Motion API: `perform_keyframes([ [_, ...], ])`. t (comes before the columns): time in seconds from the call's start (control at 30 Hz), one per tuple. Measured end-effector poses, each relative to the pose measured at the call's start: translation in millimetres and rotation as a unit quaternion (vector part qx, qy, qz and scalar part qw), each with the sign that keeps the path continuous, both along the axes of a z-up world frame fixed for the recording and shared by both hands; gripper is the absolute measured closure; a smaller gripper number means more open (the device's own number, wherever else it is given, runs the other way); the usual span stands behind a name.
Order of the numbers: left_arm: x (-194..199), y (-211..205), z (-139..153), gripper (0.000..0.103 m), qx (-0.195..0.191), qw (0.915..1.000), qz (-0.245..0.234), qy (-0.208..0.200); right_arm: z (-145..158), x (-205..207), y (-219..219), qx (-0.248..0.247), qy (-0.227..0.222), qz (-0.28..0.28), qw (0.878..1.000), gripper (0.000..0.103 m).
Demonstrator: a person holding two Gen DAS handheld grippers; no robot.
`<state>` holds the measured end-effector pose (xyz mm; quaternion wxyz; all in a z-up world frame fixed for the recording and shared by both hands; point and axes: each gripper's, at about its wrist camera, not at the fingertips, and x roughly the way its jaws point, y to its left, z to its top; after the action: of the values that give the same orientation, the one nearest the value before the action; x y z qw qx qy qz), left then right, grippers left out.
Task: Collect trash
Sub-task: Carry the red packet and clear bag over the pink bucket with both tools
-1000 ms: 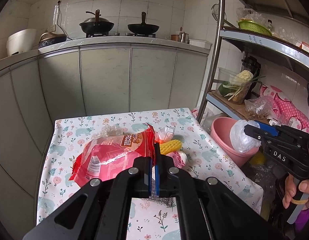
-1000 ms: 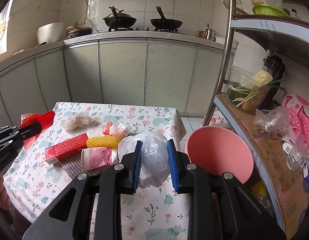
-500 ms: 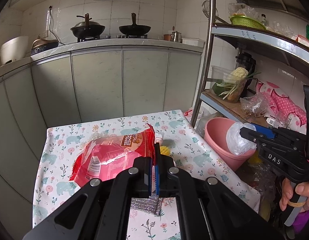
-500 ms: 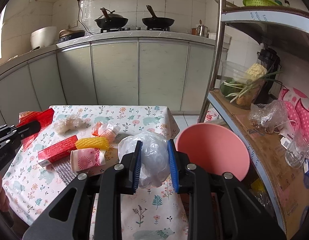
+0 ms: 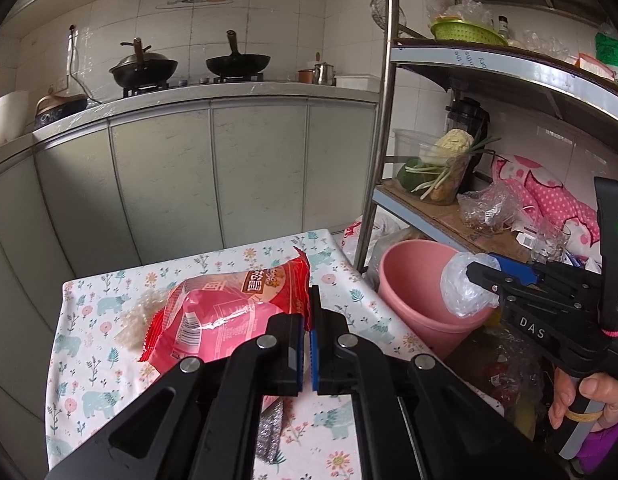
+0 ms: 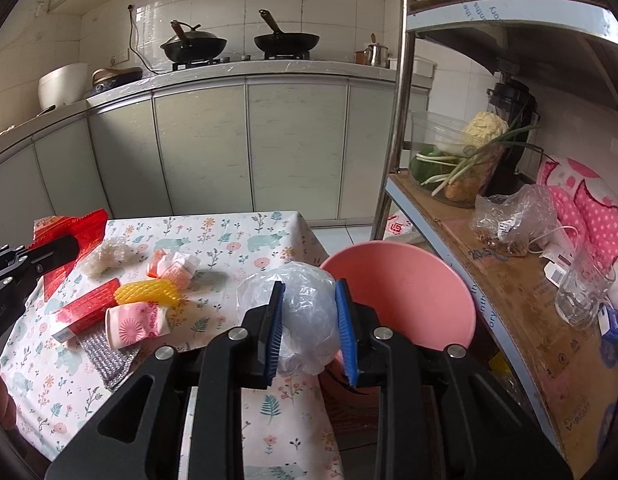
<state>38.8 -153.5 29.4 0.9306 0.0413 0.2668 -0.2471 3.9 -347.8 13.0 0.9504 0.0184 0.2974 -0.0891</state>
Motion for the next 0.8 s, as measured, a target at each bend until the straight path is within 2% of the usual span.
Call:
perform_keyframes([
  [0.3,8,-46,6,0.102,0.0,0.9991,-0.04,-0.011,-7,4,-28,0.004,0.003,-0.027,1.0,0.077],
  [0.53,21,-86,9,0.102,-0.018,0.9963,-0.082,-0.018,-18,11,-58,0.004,0.012,-0.058,0.998,0.077],
  [0.8,47,-136,-4,0.102,-0.048,0.9894,-0.136,0.012,-39,24,-99,0.013,0.027,-0.091,0.995,0.077],
])
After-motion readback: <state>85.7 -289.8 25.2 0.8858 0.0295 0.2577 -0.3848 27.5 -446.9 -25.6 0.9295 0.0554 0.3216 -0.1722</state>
